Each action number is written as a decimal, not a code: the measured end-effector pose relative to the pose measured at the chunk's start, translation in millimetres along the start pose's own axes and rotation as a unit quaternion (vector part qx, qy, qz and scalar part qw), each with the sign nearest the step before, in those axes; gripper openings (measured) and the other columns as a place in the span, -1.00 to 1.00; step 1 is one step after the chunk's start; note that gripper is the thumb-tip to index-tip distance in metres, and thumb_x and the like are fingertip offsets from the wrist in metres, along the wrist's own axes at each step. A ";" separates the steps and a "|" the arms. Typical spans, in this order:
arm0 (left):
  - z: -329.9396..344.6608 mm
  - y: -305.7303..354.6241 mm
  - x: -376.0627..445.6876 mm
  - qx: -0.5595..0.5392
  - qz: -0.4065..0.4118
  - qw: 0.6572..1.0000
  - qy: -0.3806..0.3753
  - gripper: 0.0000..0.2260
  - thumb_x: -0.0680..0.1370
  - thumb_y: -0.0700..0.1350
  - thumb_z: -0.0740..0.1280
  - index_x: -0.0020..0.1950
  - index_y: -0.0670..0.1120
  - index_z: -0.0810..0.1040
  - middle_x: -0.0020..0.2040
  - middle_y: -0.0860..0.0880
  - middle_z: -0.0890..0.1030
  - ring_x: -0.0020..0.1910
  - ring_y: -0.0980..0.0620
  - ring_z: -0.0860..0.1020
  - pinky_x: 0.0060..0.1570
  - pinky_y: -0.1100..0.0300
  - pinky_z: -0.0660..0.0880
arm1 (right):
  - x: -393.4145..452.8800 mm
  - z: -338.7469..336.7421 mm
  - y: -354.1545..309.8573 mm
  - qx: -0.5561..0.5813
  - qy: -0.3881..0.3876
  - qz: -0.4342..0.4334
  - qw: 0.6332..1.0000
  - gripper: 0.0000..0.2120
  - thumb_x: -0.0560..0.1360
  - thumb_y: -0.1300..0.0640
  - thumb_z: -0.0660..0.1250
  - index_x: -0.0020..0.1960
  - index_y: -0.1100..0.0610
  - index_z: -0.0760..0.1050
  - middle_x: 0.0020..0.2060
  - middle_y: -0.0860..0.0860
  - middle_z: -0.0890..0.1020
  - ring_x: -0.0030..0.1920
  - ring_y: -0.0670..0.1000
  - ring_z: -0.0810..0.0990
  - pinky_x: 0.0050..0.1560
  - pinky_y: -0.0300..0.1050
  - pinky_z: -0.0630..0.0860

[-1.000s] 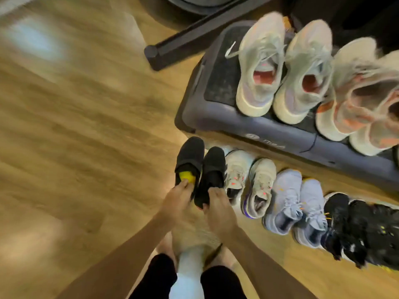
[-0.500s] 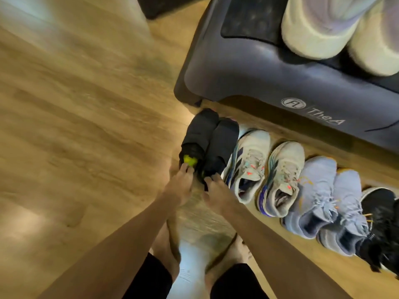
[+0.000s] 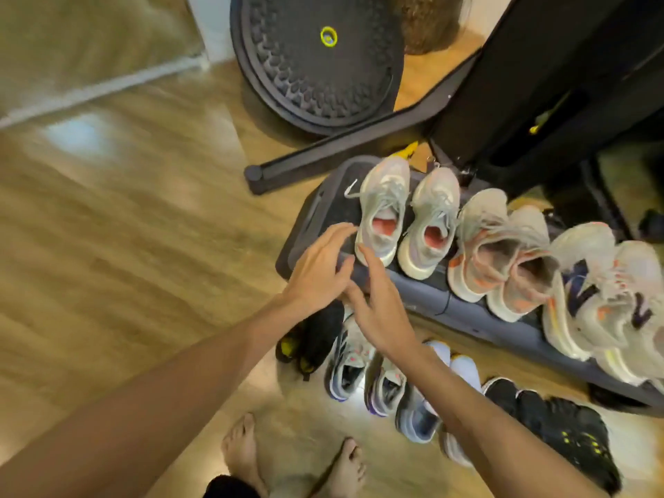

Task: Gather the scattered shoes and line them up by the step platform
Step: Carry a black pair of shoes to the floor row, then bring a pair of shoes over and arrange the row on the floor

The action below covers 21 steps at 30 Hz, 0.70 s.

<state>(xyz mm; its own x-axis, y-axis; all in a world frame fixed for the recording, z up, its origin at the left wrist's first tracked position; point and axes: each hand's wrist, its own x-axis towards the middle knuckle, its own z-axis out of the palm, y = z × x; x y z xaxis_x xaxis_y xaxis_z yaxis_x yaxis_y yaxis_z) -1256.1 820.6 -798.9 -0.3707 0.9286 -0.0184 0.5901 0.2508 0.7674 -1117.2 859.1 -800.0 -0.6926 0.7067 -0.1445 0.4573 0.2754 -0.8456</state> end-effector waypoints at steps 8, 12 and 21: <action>-208.8 282.4 40.7 -0.072 0.227 0.967 0.087 -0.50 0.57 -0.11 0.31 0.50 -0.07 0.27 0.49 0.03 0.31 0.48 0.13 0.24 0.41 0.13 0.26 | -17.3 -234.1 -256.8 -0.027 0.169 -0.114 0.979 -0.44 0.60 -0.15 0.19 0.54 -0.14 0.09 0.49 -0.26 0.22 0.45 -0.13 0.30 0.38 0.03 0.37; -300.6 397.3 19.2 -0.092 0.314 0.940 0.102 -0.45 0.55 -0.14 0.35 0.50 -0.11 0.25 0.49 0.04 0.30 0.47 0.20 0.23 0.43 0.27 0.20 | -73.5 -318.9 -381.2 -0.084 0.228 -0.168 0.955 -0.44 0.60 -0.17 0.17 0.54 -0.18 0.07 0.49 -0.38 0.14 0.46 -0.04 0.31 0.37 -0.01 0.39; -398.3 574.4 -70.1 -0.163 0.501 0.850 0.002 -0.49 0.54 -0.08 0.30 0.48 -0.02 0.28 0.47 0.13 0.33 0.44 0.21 0.29 0.36 0.24 0.33 | -268.4 -394.0 -531.9 -0.156 0.384 -0.172 0.893 -0.41 0.54 -0.27 0.18 0.52 -0.19 0.15 0.49 -0.27 0.25 0.47 -0.13 0.27 0.38 0.10 0.38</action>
<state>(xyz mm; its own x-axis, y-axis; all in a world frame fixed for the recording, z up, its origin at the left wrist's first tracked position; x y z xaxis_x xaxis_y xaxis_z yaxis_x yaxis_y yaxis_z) -1176.7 790.6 -101.6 0.1973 0.6303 0.7508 0.3806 -0.7551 0.5339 -954.8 779.8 -109.0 -0.2900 0.7506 0.5937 0.5076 0.6465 -0.5695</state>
